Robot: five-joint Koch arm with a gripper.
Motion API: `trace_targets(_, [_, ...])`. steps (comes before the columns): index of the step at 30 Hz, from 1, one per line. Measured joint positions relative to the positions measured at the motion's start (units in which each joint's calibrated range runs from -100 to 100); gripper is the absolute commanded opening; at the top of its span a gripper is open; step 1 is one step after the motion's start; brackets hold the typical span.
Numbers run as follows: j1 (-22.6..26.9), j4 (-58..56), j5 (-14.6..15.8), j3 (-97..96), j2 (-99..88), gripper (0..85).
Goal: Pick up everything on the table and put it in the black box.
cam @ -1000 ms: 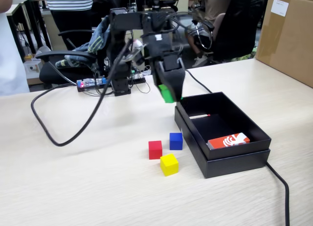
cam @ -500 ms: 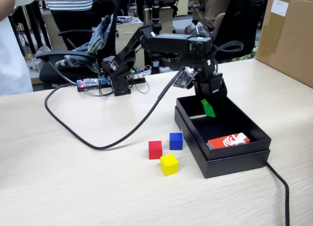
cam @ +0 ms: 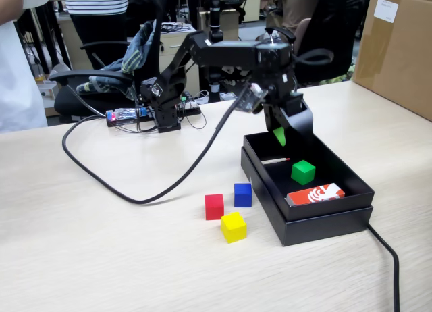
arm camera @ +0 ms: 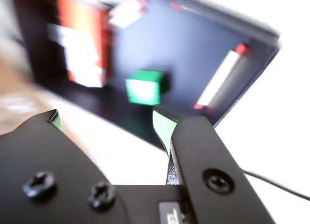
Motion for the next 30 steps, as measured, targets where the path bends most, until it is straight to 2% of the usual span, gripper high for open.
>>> trace_targets(5, [-4.9, -0.1, -3.4, -6.7, -13.7, 39.4])
trace_targets(10, [-10.8, -0.1, -5.6, -15.2, -15.0, 39.9])
trace_targets(13, [-13.1, -0.1, -6.2, -17.8, -13.6, 43.0])
trace_targets(20, [-13.8, -0.1, -6.3, -15.7, 4.1, 43.0])
trace_targets(30, [-14.2, 0.0, -5.9, -8.3, 16.3, 42.7])
